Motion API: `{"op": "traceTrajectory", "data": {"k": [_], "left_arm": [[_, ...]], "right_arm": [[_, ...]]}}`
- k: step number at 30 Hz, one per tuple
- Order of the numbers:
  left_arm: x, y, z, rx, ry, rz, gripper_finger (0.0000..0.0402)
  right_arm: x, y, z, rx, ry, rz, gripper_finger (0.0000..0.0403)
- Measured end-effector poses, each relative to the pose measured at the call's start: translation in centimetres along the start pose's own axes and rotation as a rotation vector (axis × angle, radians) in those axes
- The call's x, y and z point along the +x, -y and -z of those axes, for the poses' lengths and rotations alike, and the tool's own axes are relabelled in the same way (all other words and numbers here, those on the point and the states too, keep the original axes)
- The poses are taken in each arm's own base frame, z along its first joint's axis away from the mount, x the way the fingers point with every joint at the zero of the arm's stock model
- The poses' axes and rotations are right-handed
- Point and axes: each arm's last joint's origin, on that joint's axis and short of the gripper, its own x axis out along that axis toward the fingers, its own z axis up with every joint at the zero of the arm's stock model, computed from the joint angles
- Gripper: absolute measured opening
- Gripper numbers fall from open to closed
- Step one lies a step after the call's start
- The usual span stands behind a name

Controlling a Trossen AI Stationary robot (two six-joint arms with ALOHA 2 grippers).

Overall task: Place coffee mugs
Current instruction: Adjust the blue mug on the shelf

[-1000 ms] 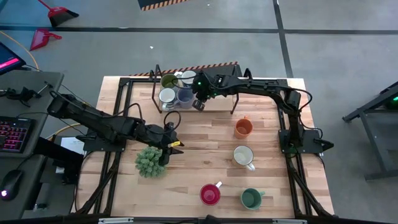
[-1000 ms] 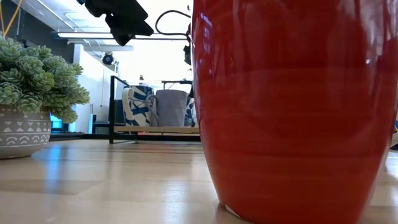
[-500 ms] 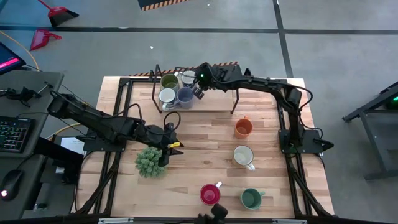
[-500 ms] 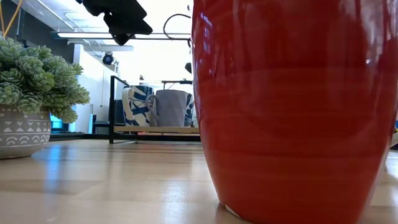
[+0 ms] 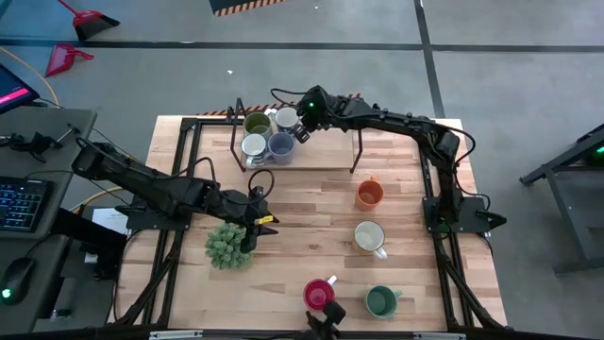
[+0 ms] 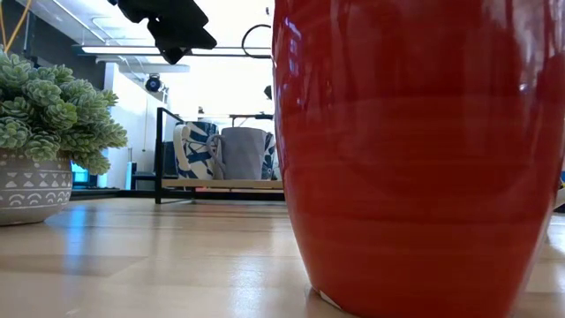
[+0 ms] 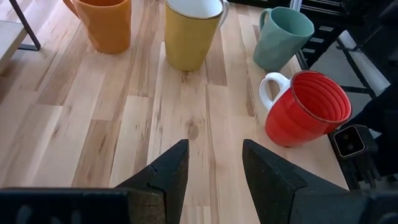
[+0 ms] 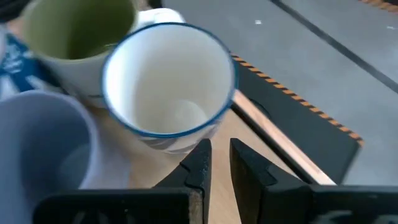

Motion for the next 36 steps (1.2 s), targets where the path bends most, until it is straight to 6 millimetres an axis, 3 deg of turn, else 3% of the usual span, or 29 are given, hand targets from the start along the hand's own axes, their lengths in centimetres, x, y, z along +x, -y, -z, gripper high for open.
{"op": "traceTrajectory", "data": {"k": [4,12,36], "left_arm": [[0.0,0.0,0.0,0.0,0.0,0.0,0.014],[0.0,0.0,0.0,-0.001,0.0,0.0,0.014],[-0.01,-0.02,-0.03,0.0,0.002,-0.001,0.014]], "right_arm": [[0.09,0.36,-0.15,-0.008,0.001,-0.066,0.0037],[0.22,1.0,-0.21,-0.009,0.004,-0.027,0.0037],[0.8,0.48,-0.25,-0.007,0.023,-0.071,0.0037]]}}
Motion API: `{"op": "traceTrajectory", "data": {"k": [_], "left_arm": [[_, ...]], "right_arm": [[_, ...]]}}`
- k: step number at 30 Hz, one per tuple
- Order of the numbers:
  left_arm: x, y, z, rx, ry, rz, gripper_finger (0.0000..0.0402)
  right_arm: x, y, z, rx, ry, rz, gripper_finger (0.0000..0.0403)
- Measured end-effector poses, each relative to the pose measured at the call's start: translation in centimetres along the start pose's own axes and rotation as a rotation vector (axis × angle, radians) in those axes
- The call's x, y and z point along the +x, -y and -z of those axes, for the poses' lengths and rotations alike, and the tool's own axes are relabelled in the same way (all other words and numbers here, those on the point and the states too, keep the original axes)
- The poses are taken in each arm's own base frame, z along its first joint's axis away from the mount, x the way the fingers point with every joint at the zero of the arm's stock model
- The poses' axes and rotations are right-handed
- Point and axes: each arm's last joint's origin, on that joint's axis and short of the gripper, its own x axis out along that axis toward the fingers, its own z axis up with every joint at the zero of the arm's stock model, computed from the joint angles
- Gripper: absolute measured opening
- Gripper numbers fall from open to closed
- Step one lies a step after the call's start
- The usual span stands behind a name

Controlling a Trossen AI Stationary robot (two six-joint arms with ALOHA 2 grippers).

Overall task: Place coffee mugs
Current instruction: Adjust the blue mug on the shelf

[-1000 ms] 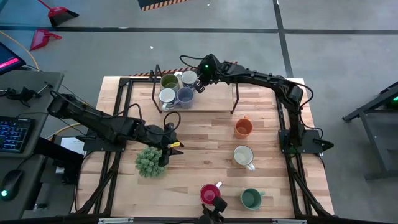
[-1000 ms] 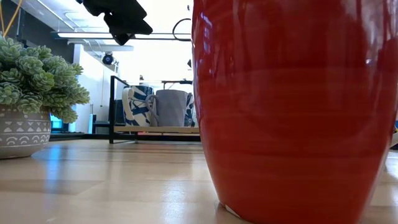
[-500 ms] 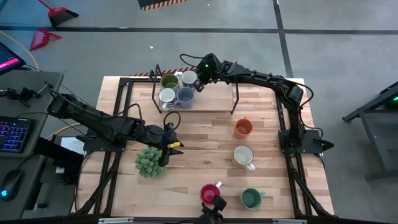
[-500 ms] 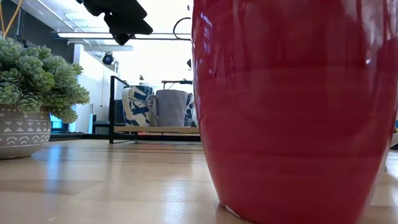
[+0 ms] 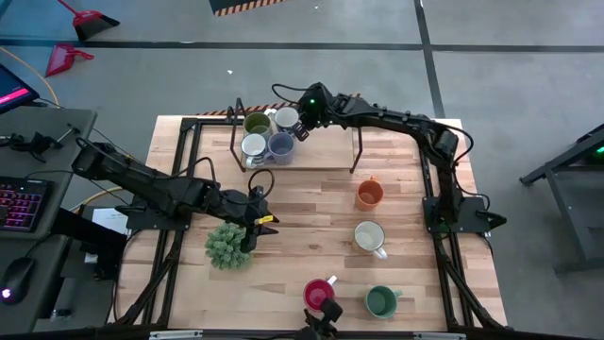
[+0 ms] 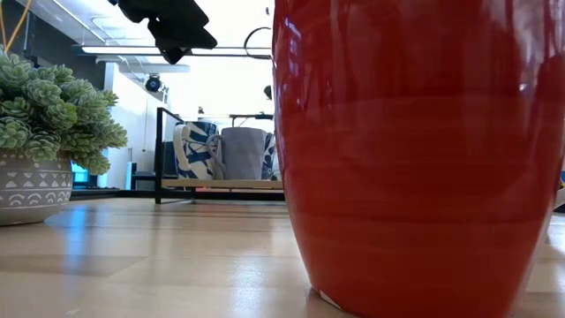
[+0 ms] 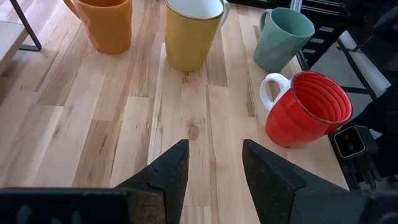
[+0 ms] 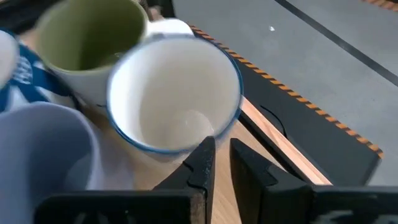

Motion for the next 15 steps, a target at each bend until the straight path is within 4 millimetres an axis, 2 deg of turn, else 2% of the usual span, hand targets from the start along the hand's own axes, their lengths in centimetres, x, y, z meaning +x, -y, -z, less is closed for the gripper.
{"op": "traceTrajectory", "data": {"k": [5,15], "left_arm": [[0.0,0.0,0.0,-0.014,0.001,0.002,0.014],[0.0,0.0,0.1,-0.014,-0.009,0.0,0.014]], "right_arm": [[1.5,-0.2,0.9,0.025,-0.032,0.051,0.0037],[1.4,-0.2,0.6,0.032,-0.012,0.016,0.0037]]}}
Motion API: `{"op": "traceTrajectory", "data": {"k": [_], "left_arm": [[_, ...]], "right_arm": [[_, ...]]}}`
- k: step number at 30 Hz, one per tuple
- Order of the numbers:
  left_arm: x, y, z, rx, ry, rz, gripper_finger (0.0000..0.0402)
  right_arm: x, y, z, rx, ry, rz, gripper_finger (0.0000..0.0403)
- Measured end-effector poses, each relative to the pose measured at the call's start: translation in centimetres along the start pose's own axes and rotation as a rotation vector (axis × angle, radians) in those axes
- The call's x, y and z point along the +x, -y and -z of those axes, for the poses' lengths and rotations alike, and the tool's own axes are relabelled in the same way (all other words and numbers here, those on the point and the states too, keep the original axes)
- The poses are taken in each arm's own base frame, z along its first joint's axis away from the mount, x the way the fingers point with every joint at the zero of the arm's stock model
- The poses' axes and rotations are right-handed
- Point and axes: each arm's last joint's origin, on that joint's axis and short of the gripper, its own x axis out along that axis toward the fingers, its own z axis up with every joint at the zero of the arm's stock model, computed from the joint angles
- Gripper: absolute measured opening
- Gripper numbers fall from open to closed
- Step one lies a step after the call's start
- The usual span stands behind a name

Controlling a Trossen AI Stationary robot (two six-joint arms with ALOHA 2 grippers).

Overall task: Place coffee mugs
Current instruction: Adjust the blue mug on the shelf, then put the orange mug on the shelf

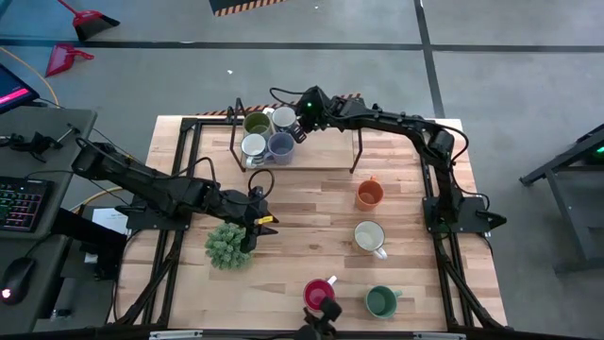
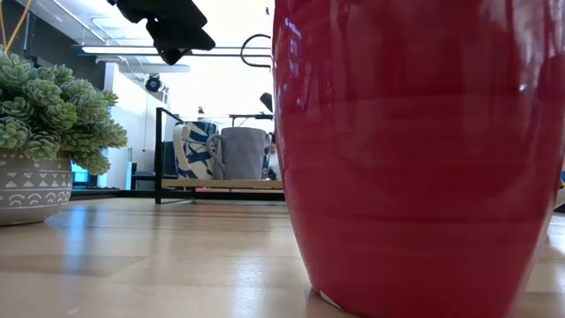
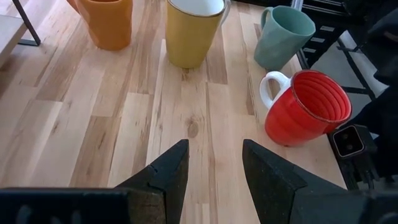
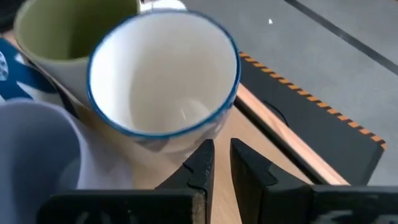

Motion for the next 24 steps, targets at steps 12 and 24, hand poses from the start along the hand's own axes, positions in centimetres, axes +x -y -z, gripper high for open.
{"op": "traceTrajectory", "data": {"k": [12,24], "left_arm": [[0.0,0.0,0.0,-0.01,0.003,0.0,0.014],[0.0,0.0,0.0,0.0,0.006,-0.009,0.014]], "right_arm": [[-1.7,1.1,-1.7,0.043,0.05,0.12,0.0037],[-13.7,-0.4,-3.3,-0.281,0.004,-0.277,0.0037]]}}
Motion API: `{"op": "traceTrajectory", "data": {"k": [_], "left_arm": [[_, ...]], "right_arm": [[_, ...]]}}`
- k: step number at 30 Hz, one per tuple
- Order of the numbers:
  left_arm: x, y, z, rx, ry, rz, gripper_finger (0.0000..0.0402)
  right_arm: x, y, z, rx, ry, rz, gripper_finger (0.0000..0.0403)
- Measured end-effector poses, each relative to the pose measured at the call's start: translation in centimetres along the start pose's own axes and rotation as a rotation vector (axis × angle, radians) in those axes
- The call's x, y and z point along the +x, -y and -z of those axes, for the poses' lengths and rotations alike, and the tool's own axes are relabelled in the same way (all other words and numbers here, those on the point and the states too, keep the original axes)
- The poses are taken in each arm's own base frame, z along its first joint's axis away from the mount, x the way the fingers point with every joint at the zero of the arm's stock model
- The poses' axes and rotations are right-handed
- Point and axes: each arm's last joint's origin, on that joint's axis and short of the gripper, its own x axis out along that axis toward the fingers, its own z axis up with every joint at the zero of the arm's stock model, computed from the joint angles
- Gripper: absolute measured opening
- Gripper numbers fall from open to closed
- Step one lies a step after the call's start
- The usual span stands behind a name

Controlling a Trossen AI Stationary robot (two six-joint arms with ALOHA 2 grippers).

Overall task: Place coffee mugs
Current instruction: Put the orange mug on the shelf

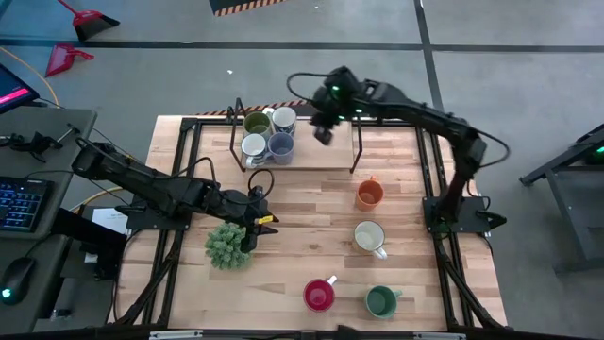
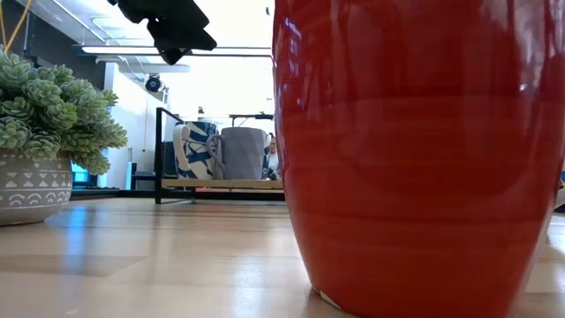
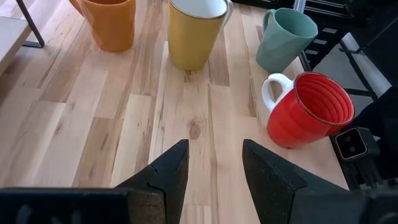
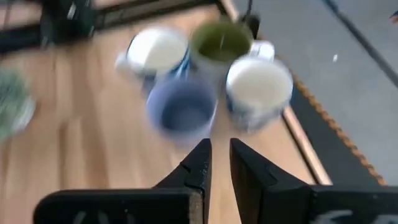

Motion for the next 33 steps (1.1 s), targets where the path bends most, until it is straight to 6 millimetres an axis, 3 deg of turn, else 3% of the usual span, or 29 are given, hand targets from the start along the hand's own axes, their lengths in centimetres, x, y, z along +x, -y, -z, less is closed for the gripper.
{"op": "traceTrajectory", "data": {"k": [4,9,13,17,24,28,33], "left_arm": [[0.0,0.0,0.0,0.001,0.0,0.0,0.014],[0.0,0.0,0.0,-0.001,-0.001,-0.001,0.014],[0.0,0.0,0.0,-0.001,0.0,-0.001,0.014],[0.0,-0.1,-0.1,-0.003,0.007,0.0,0.014],[0.0,-0.1,-0.1,-0.004,0.007,0.0,0.014],[0.0,0.0,-0.1,-0.011,0.014,0.0,0.014],[0.0,0.0,-0.6,-0.046,0.063,0.002,0.014]], "right_arm": [[-4.6,-1.2,2.4,-0.015,-0.117,-0.018,0.0037],[-9.7,-2.8,7.2,0.025,-0.155,-0.027,0.0037],[-12.8,-4.4,12.0,0.096,-0.086,-0.017,0.0037],[-14.7,-5.9,16.1,0.157,0.068,-0.028,0.0037],[-14.5,-7.4,22.1,0.229,0.218,-0.107,0.0037],[-13.0,-7.7,25.1,0.261,0.314,-0.137,0.0037],[-10.9,-8.4,27.3,0.258,0.546,-0.248,0.0037]]}}
